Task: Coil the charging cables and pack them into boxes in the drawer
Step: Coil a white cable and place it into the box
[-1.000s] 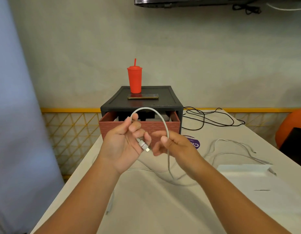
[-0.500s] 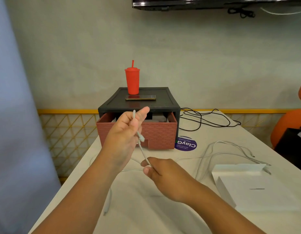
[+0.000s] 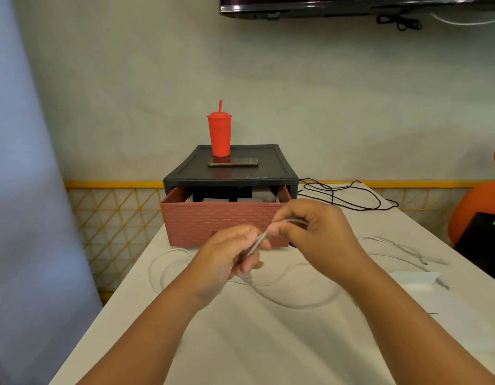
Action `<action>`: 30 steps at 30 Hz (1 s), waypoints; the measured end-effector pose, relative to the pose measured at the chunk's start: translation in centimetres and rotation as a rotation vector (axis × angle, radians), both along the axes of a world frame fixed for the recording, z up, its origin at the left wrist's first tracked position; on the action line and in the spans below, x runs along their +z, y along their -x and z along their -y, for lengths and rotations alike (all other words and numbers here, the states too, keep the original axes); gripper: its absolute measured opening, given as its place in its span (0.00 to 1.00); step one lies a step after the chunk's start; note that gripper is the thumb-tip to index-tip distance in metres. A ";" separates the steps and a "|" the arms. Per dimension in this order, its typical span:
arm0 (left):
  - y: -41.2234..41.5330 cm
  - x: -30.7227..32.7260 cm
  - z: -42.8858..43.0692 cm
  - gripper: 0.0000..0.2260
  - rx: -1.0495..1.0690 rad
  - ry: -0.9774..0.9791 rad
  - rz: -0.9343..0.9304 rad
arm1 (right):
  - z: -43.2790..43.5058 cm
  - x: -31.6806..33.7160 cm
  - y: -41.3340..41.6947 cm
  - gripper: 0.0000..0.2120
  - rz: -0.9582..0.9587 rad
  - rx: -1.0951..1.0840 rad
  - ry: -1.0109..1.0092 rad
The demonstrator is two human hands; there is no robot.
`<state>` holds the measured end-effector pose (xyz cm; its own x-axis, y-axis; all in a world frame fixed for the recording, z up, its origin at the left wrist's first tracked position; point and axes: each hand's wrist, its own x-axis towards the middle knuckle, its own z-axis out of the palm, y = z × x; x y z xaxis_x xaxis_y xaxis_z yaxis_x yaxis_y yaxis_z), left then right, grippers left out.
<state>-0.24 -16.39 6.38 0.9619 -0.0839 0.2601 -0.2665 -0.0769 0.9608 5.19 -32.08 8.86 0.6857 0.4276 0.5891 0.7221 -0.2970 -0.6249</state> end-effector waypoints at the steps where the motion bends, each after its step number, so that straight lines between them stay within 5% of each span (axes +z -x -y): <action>1: 0.3 0.3 0.2 0.13 -0.043 0.101 -0.033 | 0.0 -0.1 -0.2 0.09 -0.040 0.048 -0.045; 8: 0.8 1.4 0.5 0.10 -0.252 0.692 -0.074 | -0.6 -2.3 -0.7 0.10 -0.083 0.105 -0.205; 14: 0.4 1.9 0.4 0.15 -0.084 0.763 0.059 | -1.0 -4.5 -0.2 0.12 -0.037 0.056 -0.029; 20: 0.4 1.9 0.4 0.14 0.057 0.584 0.131 | -2.0 -5.2 0.9 0.13 0.057 0.073 0.202; 27: -0.5 0.8 0.2 0.20 0.387 -0.012 0.257 | -2.0 -4.6 1.9 0.11 0.156 0.050 0.398; 30: -0.4 0.3 0.5 0.21 0.391 -0.034 0.262 | -1.7 -3.8 2.2 0.12 0.216 0.033 0.468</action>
<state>0.18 -16.92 6.73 0.8254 0.2590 0.5016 -0.4445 -0.2497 0.8603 2.95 -30.35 5.03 0.5512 0.6988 0.4560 0.8337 -0.4841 -0.2658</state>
